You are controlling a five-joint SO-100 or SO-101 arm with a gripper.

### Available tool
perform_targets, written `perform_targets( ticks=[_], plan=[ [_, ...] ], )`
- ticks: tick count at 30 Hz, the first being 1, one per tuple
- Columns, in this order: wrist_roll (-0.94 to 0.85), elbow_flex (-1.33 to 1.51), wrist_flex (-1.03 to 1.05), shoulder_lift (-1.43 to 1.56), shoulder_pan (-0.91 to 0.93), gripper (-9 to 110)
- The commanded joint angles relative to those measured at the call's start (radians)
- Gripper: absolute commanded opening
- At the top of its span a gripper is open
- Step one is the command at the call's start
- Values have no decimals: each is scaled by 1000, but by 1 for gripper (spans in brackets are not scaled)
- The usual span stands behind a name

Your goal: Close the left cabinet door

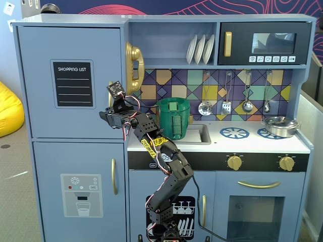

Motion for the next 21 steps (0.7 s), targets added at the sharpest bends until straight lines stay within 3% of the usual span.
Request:
perform_targets(
  ticks=[1,13,16,21],
  plan=[
    [-14,-51,-25,21,14,0],
    [77,264,252,390,-109,0],
    [80,379,313,489,-32,0],
    [86,571,509,600,282,0]
  ],
)
